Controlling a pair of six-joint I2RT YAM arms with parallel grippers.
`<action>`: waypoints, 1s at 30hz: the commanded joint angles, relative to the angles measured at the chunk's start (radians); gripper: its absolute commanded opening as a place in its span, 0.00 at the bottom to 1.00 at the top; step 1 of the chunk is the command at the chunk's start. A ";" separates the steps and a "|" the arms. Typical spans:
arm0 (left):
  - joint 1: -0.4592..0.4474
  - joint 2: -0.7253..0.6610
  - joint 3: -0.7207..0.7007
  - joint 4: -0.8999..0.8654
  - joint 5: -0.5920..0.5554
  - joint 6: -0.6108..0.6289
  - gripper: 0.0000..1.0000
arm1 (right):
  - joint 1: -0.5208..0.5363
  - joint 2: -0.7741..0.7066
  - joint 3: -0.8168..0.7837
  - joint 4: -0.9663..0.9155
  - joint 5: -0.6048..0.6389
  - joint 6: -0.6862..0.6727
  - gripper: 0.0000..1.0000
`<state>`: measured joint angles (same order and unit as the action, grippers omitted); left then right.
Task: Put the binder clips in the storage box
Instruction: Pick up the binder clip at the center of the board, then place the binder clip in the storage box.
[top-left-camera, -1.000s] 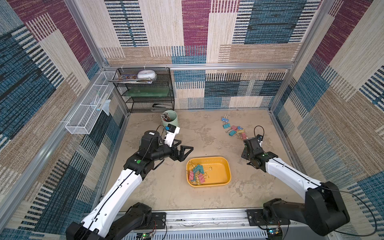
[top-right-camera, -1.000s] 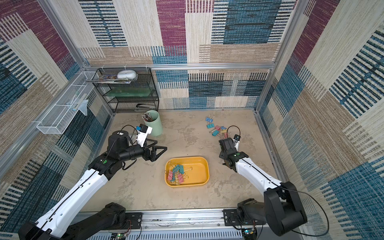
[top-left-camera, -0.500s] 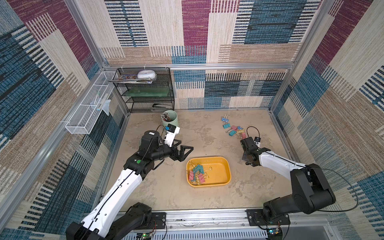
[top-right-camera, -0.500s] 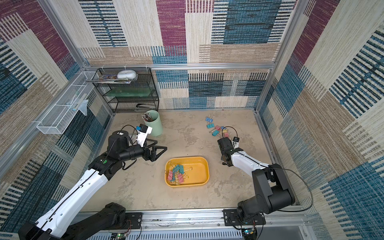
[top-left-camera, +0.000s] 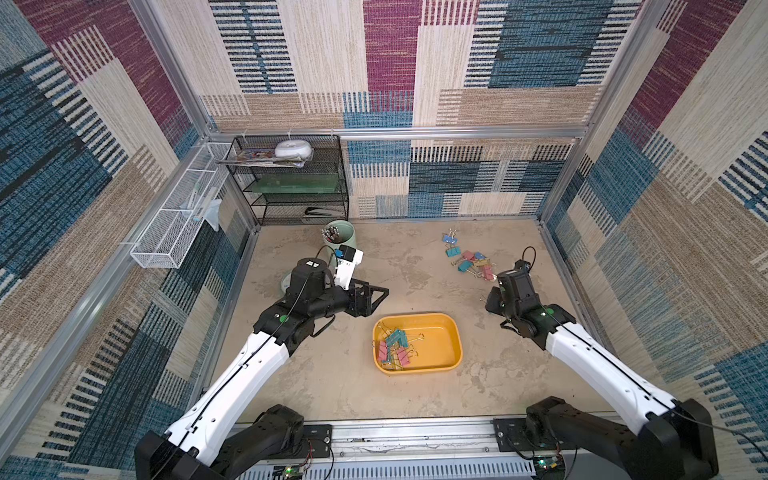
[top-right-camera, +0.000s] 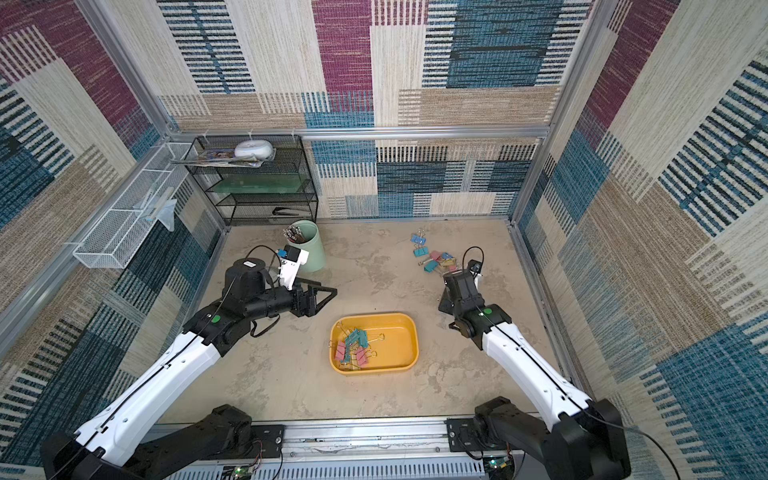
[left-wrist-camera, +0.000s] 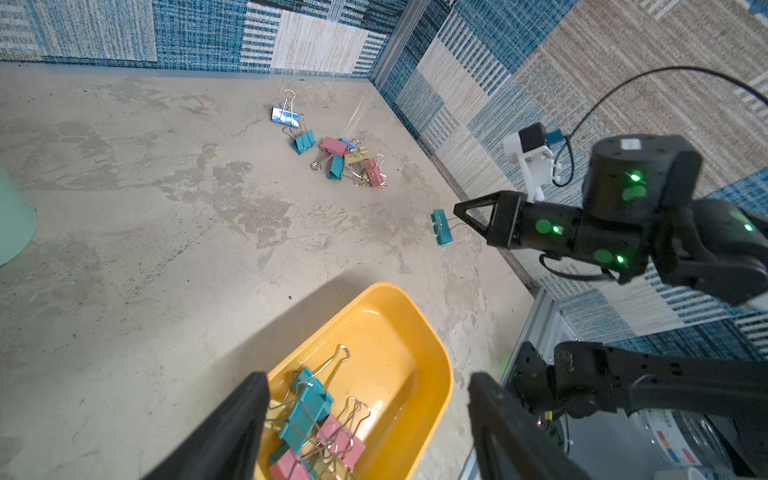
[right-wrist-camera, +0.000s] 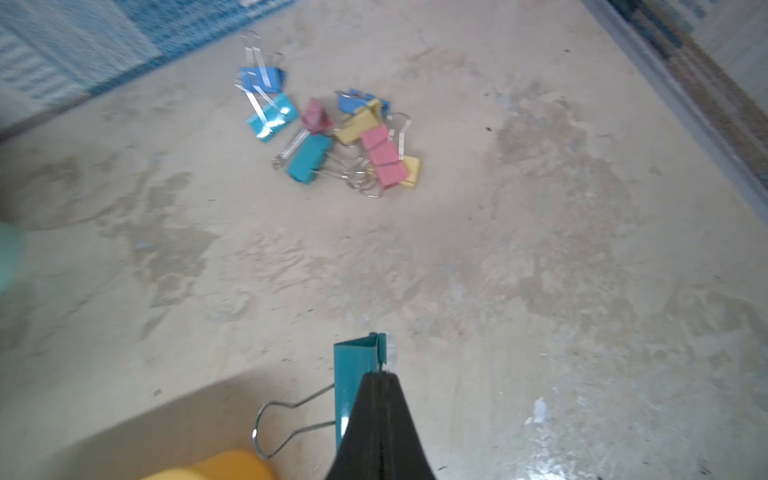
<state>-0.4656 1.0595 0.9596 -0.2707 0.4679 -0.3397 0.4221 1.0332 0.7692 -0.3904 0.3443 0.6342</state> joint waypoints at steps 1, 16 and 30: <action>-0.101 0.027 0.045 0.016 -0.201 -0.123 0.56 | 0.087 -0.072 0.002 0.038 -0.113 0.067 0.00; -0.405 0.478 0.497 -0.369 -0.312 -0.057 0.29 | 0.423 0.030 0.086 0.109 -0.029 0.149 0.00; -0.445 0.559 0.523 -0.440 -0.440 -0.084 0.03 | 0.431 0.016 0.082 0.136 -0.045 0.150 0.00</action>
<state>-0.9108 1.6249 1.4799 -0.6960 0.0879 -0.4099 0.8509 1.0554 0.8570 -0.2741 0.2981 0.7792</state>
